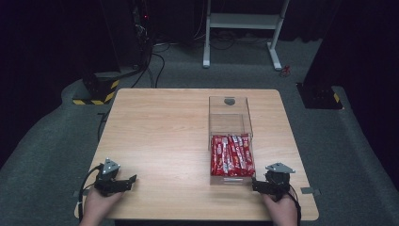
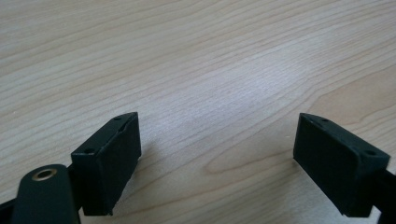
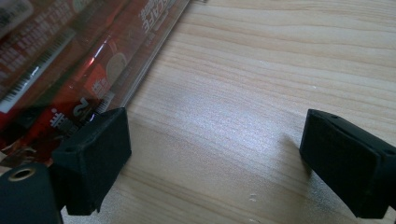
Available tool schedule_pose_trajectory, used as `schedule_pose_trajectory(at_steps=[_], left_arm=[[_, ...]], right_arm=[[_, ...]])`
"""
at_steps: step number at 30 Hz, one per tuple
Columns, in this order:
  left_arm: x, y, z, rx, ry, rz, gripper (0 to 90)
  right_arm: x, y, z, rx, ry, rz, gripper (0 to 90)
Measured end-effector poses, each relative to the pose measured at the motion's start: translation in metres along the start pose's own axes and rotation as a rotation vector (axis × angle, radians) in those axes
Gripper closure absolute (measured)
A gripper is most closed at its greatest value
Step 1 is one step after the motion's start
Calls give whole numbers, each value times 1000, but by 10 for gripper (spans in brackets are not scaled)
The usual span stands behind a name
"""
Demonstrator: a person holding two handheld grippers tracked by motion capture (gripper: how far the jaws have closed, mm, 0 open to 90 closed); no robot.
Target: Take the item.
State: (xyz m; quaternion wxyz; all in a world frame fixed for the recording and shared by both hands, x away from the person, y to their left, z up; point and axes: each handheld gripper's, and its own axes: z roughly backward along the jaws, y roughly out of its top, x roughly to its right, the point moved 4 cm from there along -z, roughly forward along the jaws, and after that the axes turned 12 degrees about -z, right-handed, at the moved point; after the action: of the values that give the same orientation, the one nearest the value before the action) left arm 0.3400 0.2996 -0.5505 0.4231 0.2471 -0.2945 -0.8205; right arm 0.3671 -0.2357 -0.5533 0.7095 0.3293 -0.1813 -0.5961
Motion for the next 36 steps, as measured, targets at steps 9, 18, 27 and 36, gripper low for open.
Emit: schedule_pose_trajectory(at_steps=[9,18,27,36], left_arm=[[6,4,3,36,-34,-11,170],[14,13,9,96,-51,-21,164],[23,21,12,142,-77,-29,159],[35,28,10,147,-132,-49,146]], right_arm=[[0,0,0,1,1,0,85],[0,0,0,2,2,0,86],[0,0,0,2,4,1,88],[0,0,0,2,4,1,88]])
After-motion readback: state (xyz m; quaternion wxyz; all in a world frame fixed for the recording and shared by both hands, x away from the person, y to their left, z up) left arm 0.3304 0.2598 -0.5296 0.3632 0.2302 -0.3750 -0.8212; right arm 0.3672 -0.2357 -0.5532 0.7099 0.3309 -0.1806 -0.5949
